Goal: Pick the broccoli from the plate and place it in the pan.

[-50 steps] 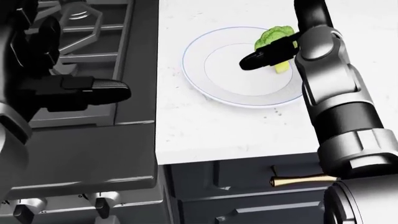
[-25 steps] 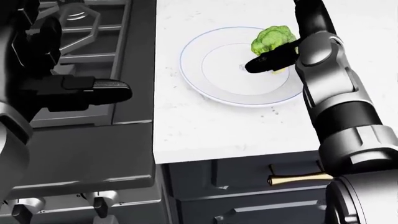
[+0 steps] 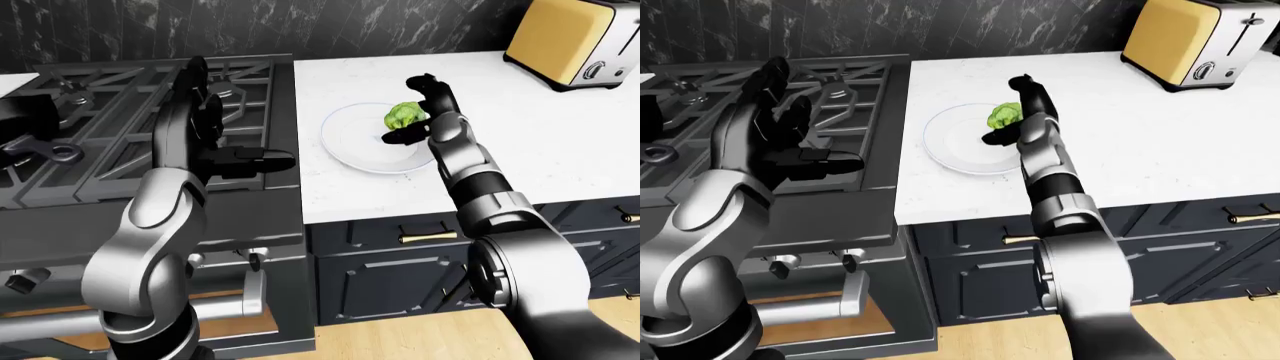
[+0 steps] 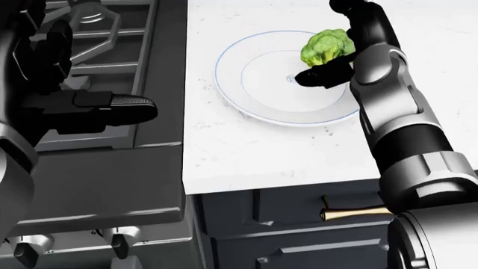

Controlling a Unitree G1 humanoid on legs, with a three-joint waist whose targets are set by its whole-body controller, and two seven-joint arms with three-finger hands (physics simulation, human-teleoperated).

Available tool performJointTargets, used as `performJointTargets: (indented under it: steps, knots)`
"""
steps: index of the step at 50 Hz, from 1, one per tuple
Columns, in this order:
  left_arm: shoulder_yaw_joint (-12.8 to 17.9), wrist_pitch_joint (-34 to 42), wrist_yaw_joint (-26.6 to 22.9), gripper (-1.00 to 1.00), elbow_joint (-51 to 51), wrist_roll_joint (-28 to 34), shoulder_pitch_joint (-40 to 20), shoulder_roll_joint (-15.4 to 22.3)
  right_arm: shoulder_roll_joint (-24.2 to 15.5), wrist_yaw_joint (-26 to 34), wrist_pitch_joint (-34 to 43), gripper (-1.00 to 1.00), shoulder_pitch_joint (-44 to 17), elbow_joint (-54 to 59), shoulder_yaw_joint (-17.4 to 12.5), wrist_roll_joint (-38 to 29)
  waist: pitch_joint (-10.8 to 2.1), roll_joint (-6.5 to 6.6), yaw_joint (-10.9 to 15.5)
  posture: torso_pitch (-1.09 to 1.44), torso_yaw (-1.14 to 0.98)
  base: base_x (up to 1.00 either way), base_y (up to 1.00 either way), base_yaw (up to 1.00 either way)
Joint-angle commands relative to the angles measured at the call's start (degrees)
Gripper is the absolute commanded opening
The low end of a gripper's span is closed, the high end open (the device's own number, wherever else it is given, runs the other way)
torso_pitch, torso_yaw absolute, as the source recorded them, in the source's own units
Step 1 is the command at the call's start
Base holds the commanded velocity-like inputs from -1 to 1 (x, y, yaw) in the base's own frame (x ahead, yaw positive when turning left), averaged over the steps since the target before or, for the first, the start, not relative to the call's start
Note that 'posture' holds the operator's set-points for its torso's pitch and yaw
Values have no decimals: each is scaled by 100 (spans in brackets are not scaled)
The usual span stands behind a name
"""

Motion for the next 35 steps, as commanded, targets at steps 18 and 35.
performJointTargets:
  steps: [18, 35]
  knots:
    - [34, -221, -17, 100, -109, 16, -149, 45, -6, -204, -193, 47, -470, -15, 12, -95, -175, 6, -5, 0, 0, 0, 0, 0]
    - [58, -154, 29, 100, -164, -29, -181, 61, 24, -230, -256, 29, -470, 81, 20, -152, -170, 7, -2, 0, 0, 0, 0, 0]
